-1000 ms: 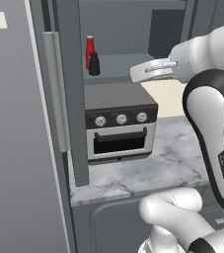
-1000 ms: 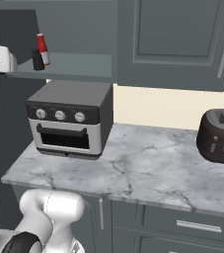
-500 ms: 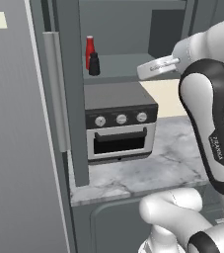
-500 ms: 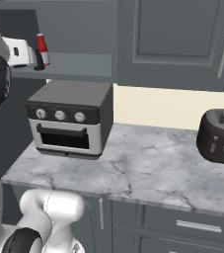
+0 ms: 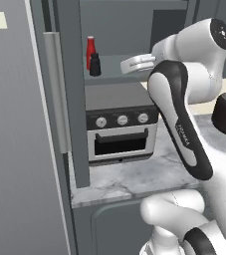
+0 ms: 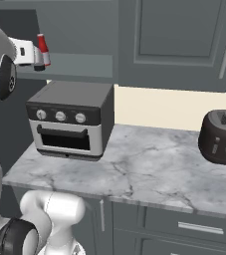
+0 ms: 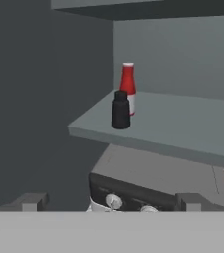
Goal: Move the shaker and ketchup from the cabinet to the dining counter.
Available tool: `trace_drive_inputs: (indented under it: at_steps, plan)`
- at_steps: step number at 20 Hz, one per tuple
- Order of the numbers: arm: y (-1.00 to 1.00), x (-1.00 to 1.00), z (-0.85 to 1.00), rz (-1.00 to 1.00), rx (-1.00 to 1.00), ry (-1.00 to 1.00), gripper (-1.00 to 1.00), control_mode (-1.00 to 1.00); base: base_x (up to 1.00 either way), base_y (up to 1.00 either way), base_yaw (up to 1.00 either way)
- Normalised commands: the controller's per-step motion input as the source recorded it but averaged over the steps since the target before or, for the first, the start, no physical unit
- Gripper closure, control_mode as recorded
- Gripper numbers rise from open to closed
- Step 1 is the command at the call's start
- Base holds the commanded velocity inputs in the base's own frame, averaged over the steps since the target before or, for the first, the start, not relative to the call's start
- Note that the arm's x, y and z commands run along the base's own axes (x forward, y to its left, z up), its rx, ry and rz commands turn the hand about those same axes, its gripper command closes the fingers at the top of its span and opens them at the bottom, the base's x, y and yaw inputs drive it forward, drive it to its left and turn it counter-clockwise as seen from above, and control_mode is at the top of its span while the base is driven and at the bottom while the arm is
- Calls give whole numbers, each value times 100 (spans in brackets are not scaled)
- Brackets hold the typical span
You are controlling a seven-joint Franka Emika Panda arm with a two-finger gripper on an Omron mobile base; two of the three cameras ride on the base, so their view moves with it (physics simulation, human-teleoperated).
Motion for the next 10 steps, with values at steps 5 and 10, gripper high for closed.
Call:
trace_drive_inputs:
  at_steps: [5, 10]
  plan:
    - [22, 57, 0, 0, 7, 9, -100, -100, 0, 0, 0]
    - [26, 46, -9, 0, 2, 7, -100, -100, 0, 0, 0]
